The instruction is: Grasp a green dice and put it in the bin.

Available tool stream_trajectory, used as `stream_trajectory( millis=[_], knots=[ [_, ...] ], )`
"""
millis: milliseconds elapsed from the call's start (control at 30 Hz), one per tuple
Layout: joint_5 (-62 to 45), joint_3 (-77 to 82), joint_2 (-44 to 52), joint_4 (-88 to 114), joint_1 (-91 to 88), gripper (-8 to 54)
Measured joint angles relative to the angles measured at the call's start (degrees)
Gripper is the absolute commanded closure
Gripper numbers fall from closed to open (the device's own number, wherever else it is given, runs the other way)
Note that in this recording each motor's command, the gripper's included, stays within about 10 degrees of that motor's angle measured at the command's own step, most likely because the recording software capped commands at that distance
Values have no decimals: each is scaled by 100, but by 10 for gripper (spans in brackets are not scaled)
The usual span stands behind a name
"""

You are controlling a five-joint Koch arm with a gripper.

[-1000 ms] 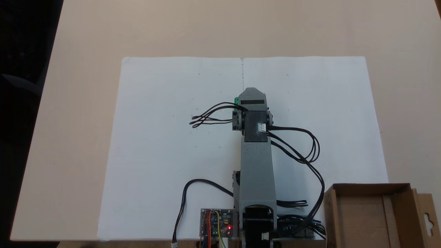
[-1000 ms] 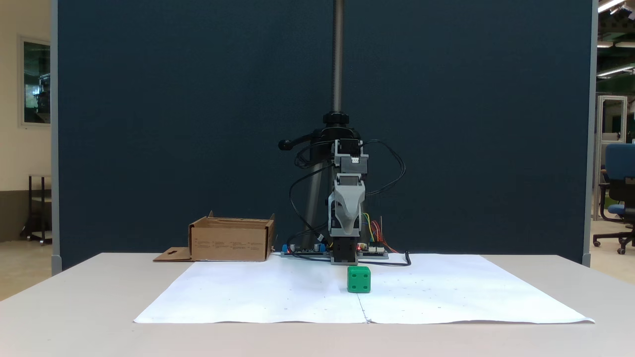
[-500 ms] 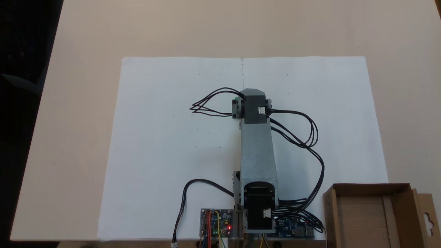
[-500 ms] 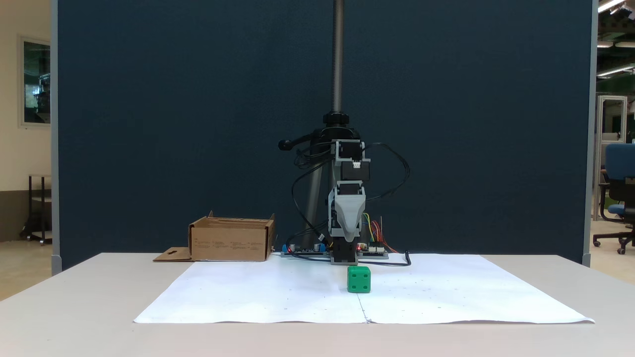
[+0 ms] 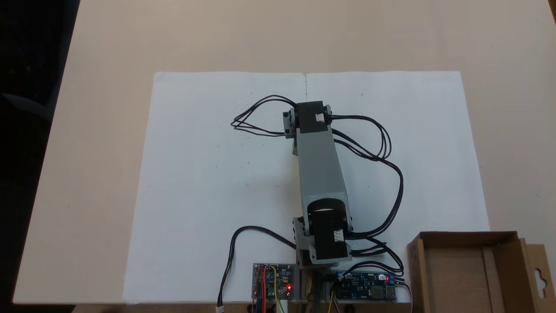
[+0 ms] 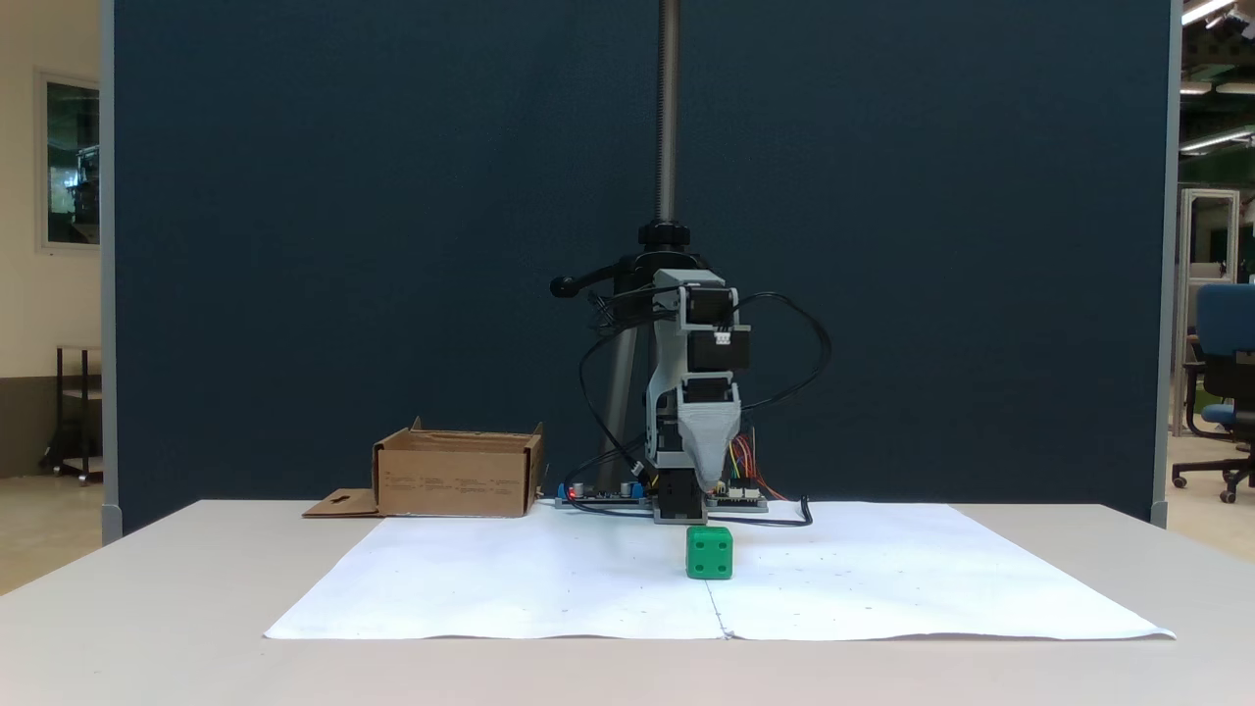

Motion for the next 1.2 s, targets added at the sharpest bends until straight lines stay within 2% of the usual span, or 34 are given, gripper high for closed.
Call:
stream_trajectory(
  millis=[400, 1200],
  knots=[
    [79, -501, -1187, 0, 0, 39],
    [299, -905, -1986, -9, 132, 39]
  ],
)
